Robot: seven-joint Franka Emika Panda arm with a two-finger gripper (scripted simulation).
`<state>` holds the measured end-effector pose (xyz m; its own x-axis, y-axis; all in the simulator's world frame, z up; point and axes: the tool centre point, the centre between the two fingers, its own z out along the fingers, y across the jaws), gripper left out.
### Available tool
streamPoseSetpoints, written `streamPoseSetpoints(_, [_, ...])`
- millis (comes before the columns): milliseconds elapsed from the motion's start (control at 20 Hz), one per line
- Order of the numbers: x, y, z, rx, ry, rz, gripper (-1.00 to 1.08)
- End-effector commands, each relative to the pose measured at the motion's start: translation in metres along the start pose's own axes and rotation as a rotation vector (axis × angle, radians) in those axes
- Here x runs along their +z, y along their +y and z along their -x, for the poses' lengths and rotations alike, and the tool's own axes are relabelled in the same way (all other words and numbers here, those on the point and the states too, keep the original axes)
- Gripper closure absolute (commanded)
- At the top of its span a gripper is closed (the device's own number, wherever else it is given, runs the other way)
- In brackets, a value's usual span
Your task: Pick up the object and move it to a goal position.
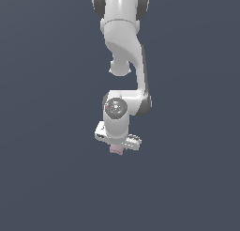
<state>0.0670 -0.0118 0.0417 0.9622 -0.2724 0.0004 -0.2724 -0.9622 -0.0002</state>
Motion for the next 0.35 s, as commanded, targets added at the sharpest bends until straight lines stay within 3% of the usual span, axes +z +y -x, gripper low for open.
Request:
streamPoseSetpoints(0, [-0.0002,-0.0037,-0.0038,0.001,0.0,0.0,1.08])
streamPoseSetpoints(300, [0.0003,-0.0056,-0.0061,0.0,-0.001,0.0,1.08])
